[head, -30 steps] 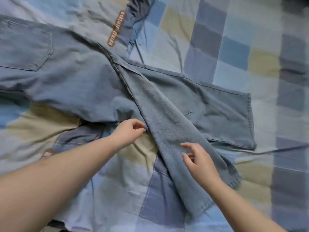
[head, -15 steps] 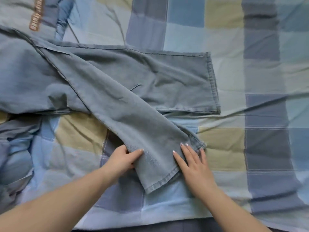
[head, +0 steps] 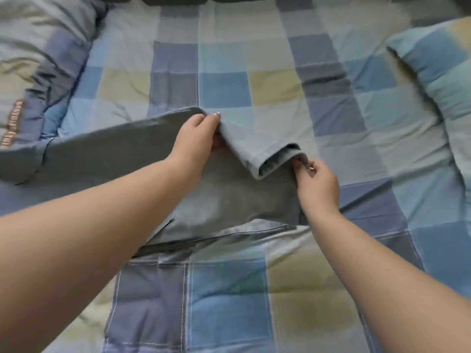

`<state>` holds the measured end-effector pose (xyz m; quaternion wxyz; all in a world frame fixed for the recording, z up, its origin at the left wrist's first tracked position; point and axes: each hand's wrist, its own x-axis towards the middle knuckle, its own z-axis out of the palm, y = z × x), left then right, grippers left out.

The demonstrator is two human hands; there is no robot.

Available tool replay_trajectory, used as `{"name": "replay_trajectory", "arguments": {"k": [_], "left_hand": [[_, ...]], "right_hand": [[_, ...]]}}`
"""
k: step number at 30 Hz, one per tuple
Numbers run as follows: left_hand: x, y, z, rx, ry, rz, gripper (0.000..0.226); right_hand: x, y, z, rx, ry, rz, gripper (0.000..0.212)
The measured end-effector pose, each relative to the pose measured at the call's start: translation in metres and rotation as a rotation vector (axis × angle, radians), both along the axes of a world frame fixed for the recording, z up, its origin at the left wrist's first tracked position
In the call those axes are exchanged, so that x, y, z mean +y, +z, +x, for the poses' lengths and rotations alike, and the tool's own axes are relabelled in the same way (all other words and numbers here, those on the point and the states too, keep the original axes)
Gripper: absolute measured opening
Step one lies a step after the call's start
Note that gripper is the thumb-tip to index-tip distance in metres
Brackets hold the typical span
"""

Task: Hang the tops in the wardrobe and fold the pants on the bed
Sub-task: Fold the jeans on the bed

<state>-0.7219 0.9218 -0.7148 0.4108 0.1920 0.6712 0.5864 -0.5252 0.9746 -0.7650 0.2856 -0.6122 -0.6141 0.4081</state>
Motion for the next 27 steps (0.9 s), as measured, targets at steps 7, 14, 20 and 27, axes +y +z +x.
{"name": "replay_trajectory", "arguments": {"k": [7,14,20,27], "left_hand": [[-0.062,-0.088,0.025,0.572,-0.390,-0.387,0.028],[-0.149,-0.132,0.008,1.299,-0.778,-0.347,0.033],[-0.167,-0.131,0.003,1.490,-0.832,-0.522,0.033],[-0.180,-0.126,-0.010,1.496,-0.764,-0.383,0.032]], "right_hand": [[0.015,-0.072,0.015,-0.341,0.132,-0.403,0.038],[0.002,-0.084,0.019,-0.304,0.034,-0.344,0.031],[0.001,-0.072,0.023,-0.038,-0.030,-0.490,0.036],[-0.016,-0.082,0.053,-0.047,0.063,-0.643,0.039]]}}
